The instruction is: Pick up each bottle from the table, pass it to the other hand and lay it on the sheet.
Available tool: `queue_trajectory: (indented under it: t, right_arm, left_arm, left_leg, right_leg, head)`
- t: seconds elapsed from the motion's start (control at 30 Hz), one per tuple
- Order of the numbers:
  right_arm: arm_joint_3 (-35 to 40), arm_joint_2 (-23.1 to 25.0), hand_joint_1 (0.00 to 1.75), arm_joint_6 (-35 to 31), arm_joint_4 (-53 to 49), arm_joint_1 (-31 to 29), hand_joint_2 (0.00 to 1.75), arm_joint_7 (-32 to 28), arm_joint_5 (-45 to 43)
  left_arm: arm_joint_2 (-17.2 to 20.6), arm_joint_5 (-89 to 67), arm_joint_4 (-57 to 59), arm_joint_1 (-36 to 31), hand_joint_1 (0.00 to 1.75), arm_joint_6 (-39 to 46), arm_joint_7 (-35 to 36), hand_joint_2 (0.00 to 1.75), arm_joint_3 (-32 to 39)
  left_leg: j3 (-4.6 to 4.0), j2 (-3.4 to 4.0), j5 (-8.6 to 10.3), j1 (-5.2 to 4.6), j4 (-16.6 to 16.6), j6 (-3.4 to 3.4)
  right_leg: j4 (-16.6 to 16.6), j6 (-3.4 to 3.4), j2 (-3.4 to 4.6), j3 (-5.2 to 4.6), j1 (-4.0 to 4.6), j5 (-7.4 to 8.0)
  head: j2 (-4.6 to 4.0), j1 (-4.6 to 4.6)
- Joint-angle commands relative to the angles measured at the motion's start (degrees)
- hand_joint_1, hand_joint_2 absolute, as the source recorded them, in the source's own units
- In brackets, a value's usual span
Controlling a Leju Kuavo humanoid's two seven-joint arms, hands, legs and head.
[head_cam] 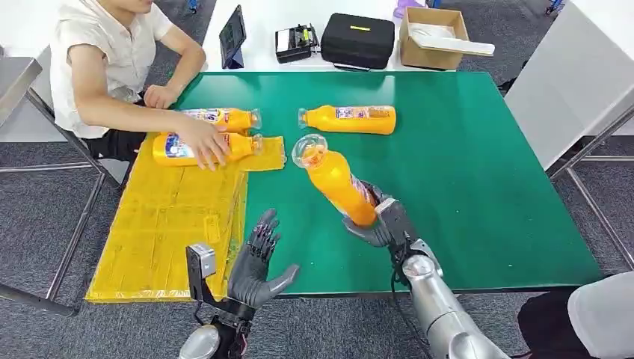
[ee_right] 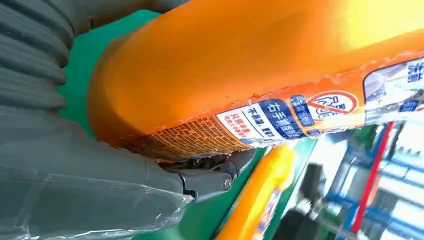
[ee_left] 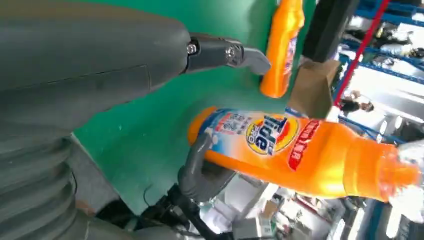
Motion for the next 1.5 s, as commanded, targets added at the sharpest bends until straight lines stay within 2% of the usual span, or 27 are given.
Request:
queue_trajectory:
  t: [0.03, 0.2, 0.3, 0.47, 0.53, 0.57, 0.6, 0.63, 0.83, 0.87, 1.3, 1.33, 1.37, 1.4, 1.43, 1.5]
  right_arm:
    - [14.2, 0.6, 1.75, 5.6, -1.6, -1.8, 1.75, 1.0, -2.1]
    - [21.2, 2.6, 1.75, 5.7, 1.2, -4.1, 1.75, 2.3, -1.7]
    - [22.6, 4.4, 1.75, 6.7, 0.6, -2.9, 1.75, 1.4, -3.0]
    - [28.1, 3.9, 1.75, 4.2, -1.0, -1.7, 1.75, 2.3, -2.6]
    - [29.6, 3.7, 1.75, 3.7, -2.5, -1.5, 1.75, 2.3, -2.4]
    - [30.1, 3.7, 1.75, 3.9, -2.8, -1.5, 1.75, 2.5, -2.6]
    - [31.3, 3.5, 1.75, 3.9, -3.4, -1.6, 1.75, 2.9, -2.9]
    - [31.9, 3.3, 1.75, 3.5, -3.5, -1.7, 1.75, 3.0, -2.8]
    - [34.1, 3.7, 1.75, 2.8, -2.8, -1.5, 1.75, 3.2, -4.1]
    - [34.2, 3.7, 1.75, 2.6, -2.9, -1.3, 1.75, 3.3, -4.6]
    - [34.2, 3.5, 1.75, 2.3, -2.9, -1.3, 1.75, 3.3, -4.9]
    - [34.2, 3.5, 1.75, 2.3, -2.9, -1.3, 1.75, 3.3, -4.9]
    - [33.8, 3.5, 1.75, 2.0, -2.9, -1.2, 1.75, 3.3, -5.5]
    - [33.5, 3.6, 0.98, 1.8, -2.9, -1.1, 1.75, 3.4, -5.9]
    - [32.7, 3.9, 0.03, 1.2, -2.6, -0.7, 1.75, 3.8, -6.7]
    - [32.0, 4.1, 0.00, 0.9, -2.4, -0.2, 1.75, 4.2, -7.8]
  left_arm:
    - [0.9, -7.7, 7.4, -6.8, 0.00, 1.6, -4.2, 1.75, -2.8]
    - [-0.2, -8.9, 6.9, -8.7, 0.00, 2.1, -3.6, 1.75, -0.9]
    - [-0.3, -11.6, 5.5, -9.2, 0.00, 5.1, -5.3, 1.75, -0.7]
    - [-1.0, -7.2, 4.1, -9.2, 0.00, 4.4, -2.8, 1.75, 2.4]
    - [-1.5, -6.9, 4.0, -9.5, 0.00, 5.3, -3.7, 1.75, 3.0]
    - [-1.6, -7.3, 3.8, -9.5, 0.00, 5.8, -4.3, 1.75, 3.1]
    - [-1.7, -8.4, 3.0, -9.6, 0.00, 6.9, -5.6, 1.75, 2.7]
    - [-1.9, -8.1, 2.1, -9.5, 0.00, 7.0, -5.7, 1.75, 2.8]
    - [-3.3, -1.0, 1.1, -9.7, 0.00, 6.9, -2.7, 1.75, 5.7]
    - [-3.2, 0.0, 0.8, -9.6, 0.56, 6.6, -2.6, 1.75, 5.6]
    - [-3.1, 0.4, 0.2, -9.1, 0.56, 6.6, -2.9, 1.75, 5.2]
    - [-3.1, 0.4, 0.2, -9.1, 1.75, 6.6, -2.9, 1.75, 5.2]
    - [-2.7, 0.3, -0.1, -9.1, 1.75, 6.2, -3.0, 1.75, 4.6]
    - [-2.6, 0.4, -0.3, -8.9, 1.75, 6.0, -3.2, 1.75, 4.6]
    - [-2.6, 1.0, -0.8, -8.5, 1.75, 5.9, -3.5, 1.75, 4.6]
    - [-1.9, 1.0, -1.7, -8.1, 1.75, 5.9, -3.7, 1.75, 4.0]
  left_leg:
    - [0.20, 0.12, -0.07, 0.03, 0.0, -0.02]
    - [0.25, 0.24, -0.11, 0.03, 0.0, -0.01]
    - [0.21, 0.25, -0.11, 0.06, 0.0, -0.01]
    - [0.10, 0.05, -0.03, 0.07, 0.0, -0.01]
    - [0.47, 0.16, -0.24, 0.10, 0.1, -0.01]
    - [0.20, 0.16, -0.11, 0.06, 0.1, -0.01]
    - [0.44, 0.25, -0.25, 0.10, 0.1, -0.01]
    - [0.04, 0.05, -0.04, 0.08, 0.1, -0.01]
    - [0.19, 0.05, -0.11, 0.09, 0.1, -0.01]
    - [0.10, 0.05, -0.05, 0.07, 0.0, -0.01]
    - [0.19, 0.01, -0.10, 0.09, 0.1, -0.01]
    - [0.08, 0.00, -0.04, 0.07, 0.0, -0.01]
    - [0.16, -0.01, -0.08, 0.08, 0.1, -0.01]
    - [0.24, 0.01, -0.13, 0.09, 0.1, 0.00]
    - [0.05, 0.00, -0.02, 0.06, 0.0, -0.01]
    - [0.08, -0.01, -0.04, 0.07, 0.0, -0.01]
  right_leg:
    - [0.0, -0.21, 0.02, 0.17, 0.07, -0.06]
    - [0.0, -0.22, 0.12, 0.20, 0.11, -0.06]
    - [0.0, -0.22, 0.12, 0.17, 0.10, -0.06]
    - [0.0, -0.14, -0.03, 0.10, 0.08, -0.04]
    - [0.0, -0.37, -0.03, 0.48, 0.16, -0.23]
    - [0.0, -0.21, 0.04, 0.18, 0.10, -0.09]
    - [0.1, -0.38, 0.05, 0.42, 0.17, -0.21]
    - [0.0, -0.16, -0.04, 0.08, 0.10, -0.04]
    - [0.0, -0.24, -0.08, 0.21, 0.13, -0.12]
    - [0.0, -0.17, -0.05, 0.11, 0.09, -0.06]
    - [0.0, -0.24, -0.13, 0.22, 0.12, -0.13]
    - [0.0, -0.17, -0.11, 0.10, 0.09, -0.08]
    - [0.0, -0.22, -0.14, 0.19, 0.12, -0.11]
    - [0.0, -0.28, -0.14, 0.27, 0.13, -0.16]
    - [0.0, -0.14, -0.09, 0.06, 0.08, -0.05]
    - [0.0, -0.17, -0.11, 0.10, 0.09, -0.08]
  head:
    - [0.00, 0.00]
    - [0.00, 0.00]
    - [0.00, 0.00]
    - [0.00, 0.00]
    - [0.00, 0.02]
    - [0.00, -0.02]
    - [0.00, -0.02]
    - [0.00, 0.02]
    - [0.00, 0.00]
    - [0.00, 0.00]
    - [0.00, 0.00]
    - [0.00, 0.00]
    - [0.00, 0.00]
    - [0.00, 0.00]
    - [0.00, 0.00]
    - [0.00, 0.00]
